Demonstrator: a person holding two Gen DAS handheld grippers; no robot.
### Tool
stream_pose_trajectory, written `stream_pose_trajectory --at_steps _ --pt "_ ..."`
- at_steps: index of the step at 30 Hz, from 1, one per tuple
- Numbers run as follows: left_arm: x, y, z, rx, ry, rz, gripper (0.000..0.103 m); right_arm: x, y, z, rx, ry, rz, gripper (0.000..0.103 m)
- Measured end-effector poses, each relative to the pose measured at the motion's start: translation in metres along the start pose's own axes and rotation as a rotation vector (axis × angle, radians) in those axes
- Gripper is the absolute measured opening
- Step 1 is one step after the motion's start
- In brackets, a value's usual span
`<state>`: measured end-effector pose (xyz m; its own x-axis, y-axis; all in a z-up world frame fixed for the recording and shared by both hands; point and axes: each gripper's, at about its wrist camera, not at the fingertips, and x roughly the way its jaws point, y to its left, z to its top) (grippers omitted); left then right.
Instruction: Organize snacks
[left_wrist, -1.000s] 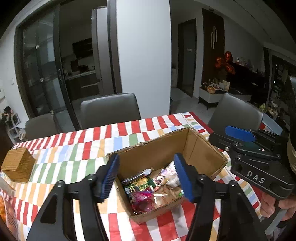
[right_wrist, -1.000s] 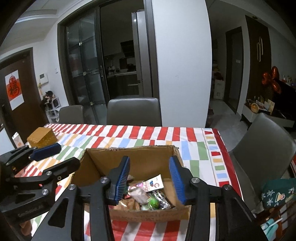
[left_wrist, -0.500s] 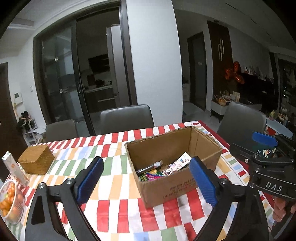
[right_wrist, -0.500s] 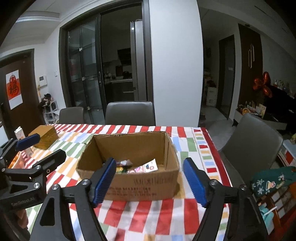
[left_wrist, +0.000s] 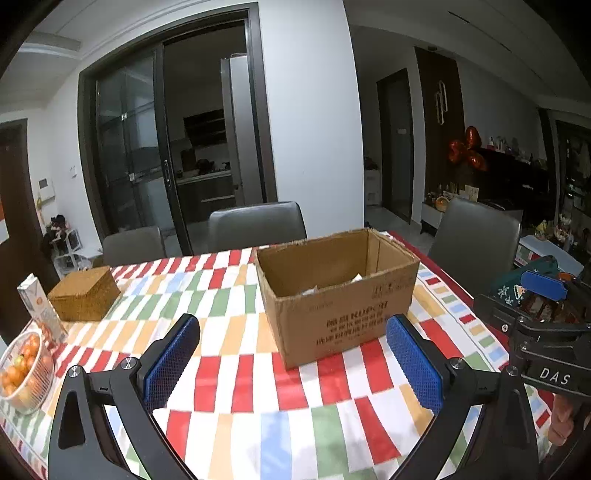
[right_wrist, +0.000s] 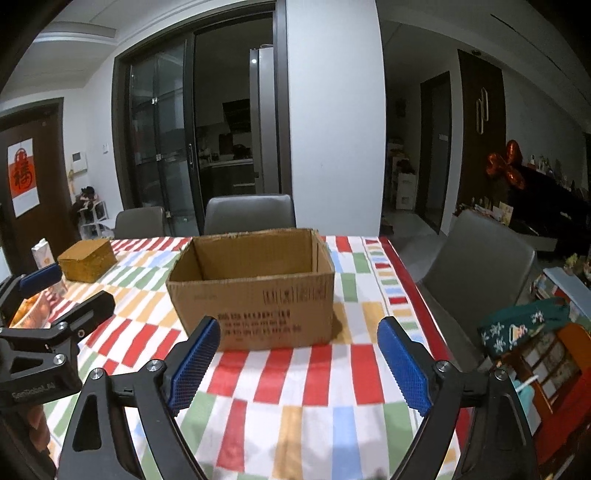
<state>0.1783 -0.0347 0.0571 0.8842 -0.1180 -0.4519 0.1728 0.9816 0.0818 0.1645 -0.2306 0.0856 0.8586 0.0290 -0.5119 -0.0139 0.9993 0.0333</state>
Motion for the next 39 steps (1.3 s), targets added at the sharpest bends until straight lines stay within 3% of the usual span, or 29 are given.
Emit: stream_pose_trajectory --at_steps 12,39 --pt "-0.02 0.003 -0.02 -0.023 0.036 -0.006 0.103 -0.023 0.006 -0.021 -0.014 0.012 -0.014 0.088" --pt "-0.029 0.002 -0.017 -0.026 0.019 0.019 0.103 -0.029 0.003 -0.022 -0.005 0.01 -0.009 0.088"
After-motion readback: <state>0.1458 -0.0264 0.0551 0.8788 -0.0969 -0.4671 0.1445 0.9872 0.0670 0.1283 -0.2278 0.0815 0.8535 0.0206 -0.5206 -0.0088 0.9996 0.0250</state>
